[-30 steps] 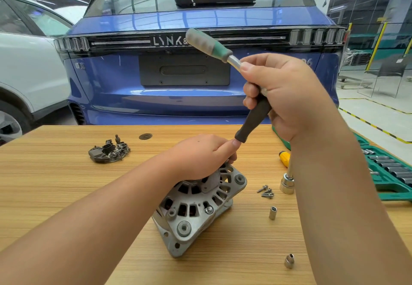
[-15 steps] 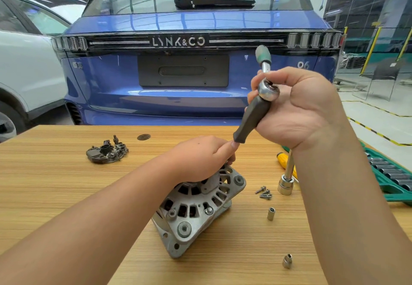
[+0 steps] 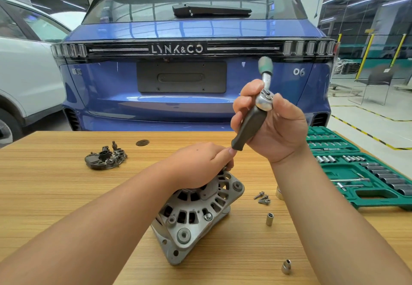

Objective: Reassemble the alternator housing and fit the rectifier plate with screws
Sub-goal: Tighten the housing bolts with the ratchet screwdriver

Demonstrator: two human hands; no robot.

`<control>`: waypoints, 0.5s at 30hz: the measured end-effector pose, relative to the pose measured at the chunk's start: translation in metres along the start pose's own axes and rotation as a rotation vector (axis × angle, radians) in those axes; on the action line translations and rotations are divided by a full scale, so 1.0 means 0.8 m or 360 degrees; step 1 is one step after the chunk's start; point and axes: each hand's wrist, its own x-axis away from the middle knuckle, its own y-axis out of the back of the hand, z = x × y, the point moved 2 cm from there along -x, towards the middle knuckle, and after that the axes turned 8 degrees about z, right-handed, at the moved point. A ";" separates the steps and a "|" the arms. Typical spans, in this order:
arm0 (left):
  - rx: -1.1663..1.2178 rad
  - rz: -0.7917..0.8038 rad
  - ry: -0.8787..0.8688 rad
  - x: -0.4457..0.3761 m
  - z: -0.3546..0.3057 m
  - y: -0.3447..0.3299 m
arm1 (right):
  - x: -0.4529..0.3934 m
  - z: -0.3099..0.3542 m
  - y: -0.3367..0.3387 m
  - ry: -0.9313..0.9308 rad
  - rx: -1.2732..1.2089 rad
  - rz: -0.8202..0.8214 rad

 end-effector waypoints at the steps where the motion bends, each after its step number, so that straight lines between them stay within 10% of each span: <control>1: 0.0012 0.0000 -0.0001 0.000 0.000 0.000 | -0.001 0.001 0.000 0.0046 0.0000 -0.0024; 8: 0.0064 -0.0054 0.0010 -0.001 0.003 -0.002 | -0.004 -0.007 -0.004 0.0473 0.0430 -0.0284; 15: 0.0047 -0.0122 0.0002 -0.005 0.000 -0.004 | 0.004 -0.017 -0.009 0.1573 0.2657 -0.0504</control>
